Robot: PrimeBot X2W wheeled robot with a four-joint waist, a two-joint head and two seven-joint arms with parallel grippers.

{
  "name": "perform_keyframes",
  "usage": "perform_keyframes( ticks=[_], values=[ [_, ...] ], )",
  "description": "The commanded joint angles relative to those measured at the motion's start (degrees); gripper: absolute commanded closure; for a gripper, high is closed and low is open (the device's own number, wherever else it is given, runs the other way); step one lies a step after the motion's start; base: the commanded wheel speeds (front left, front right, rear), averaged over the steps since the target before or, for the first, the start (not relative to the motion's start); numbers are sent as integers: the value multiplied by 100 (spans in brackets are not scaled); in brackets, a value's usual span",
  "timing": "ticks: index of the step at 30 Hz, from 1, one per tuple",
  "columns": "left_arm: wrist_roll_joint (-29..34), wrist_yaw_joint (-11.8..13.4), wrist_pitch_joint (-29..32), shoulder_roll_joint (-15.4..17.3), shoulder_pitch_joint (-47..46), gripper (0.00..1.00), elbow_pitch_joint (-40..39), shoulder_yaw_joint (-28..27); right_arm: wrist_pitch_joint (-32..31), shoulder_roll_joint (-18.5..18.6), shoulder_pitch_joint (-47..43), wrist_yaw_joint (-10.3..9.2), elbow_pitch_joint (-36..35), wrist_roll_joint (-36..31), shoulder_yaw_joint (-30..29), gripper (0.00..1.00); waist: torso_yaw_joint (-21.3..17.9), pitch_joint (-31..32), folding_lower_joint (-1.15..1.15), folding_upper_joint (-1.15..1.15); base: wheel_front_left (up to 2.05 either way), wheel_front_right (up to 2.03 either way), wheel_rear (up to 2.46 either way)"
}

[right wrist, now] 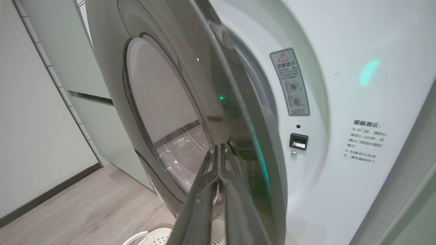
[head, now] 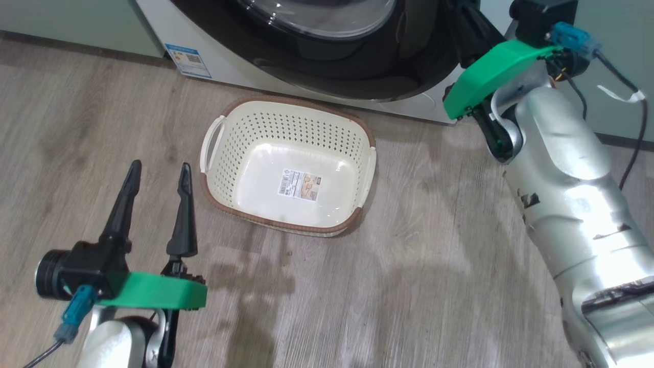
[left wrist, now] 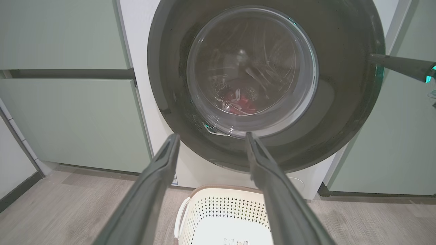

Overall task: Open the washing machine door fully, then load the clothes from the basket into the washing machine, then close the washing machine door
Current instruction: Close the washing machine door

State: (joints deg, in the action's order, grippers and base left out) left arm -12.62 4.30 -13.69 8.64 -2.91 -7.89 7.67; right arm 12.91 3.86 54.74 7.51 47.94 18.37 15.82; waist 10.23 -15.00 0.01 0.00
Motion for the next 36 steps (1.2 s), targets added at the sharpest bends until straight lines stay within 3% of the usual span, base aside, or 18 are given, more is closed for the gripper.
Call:
perform_keyframes(
  ticks=[1,8,13,15,16,17,18,36],
  values=[
    [-10,2,-55,39,-221,0,-147,-166,80,-99,187,-2,-116,60,129,100,-11,5,-1,0,0,0,0],
    [-13,11,-74,73,-211,0,-88,-177,180,-99,140,-2,-87,397,654,100,-100,86,-1,0,0,0,0],
    [-9,28,-68,127,-170,0,-95,-192,204,-99,-162,-2,-482,522,894,100,-237,209,-1,0,0,0,0],
    [-7,35,-47,152,-146,0,-106,-196,205,-99,-376,-2,-741,505,885,64,-303,263,-1,0,0,0,0],
    [-7,35,-47,152,-146,0,-106,-196,205,-99,-376,-2,-741,505,885,64,-303,263,-1,0,0,0,0],
    [-4,39,-34,166,-130,0,-107,-196,206,-99,-505,-2,-885,487,831,35,-338,306,-1,0,0,0,0],
    [-4,43,-18,181,-110,0,-112,-198,206,-99,-641,-2,-1037,450,762,0,-382,343,-1,0,0,0,0],
    [-51,43,257,385,338,0,-36,-137,43,-98,-3568,-2,-3188,-321,-420,0,-1127,1041,-1,0,0,0,0]
  ],
)
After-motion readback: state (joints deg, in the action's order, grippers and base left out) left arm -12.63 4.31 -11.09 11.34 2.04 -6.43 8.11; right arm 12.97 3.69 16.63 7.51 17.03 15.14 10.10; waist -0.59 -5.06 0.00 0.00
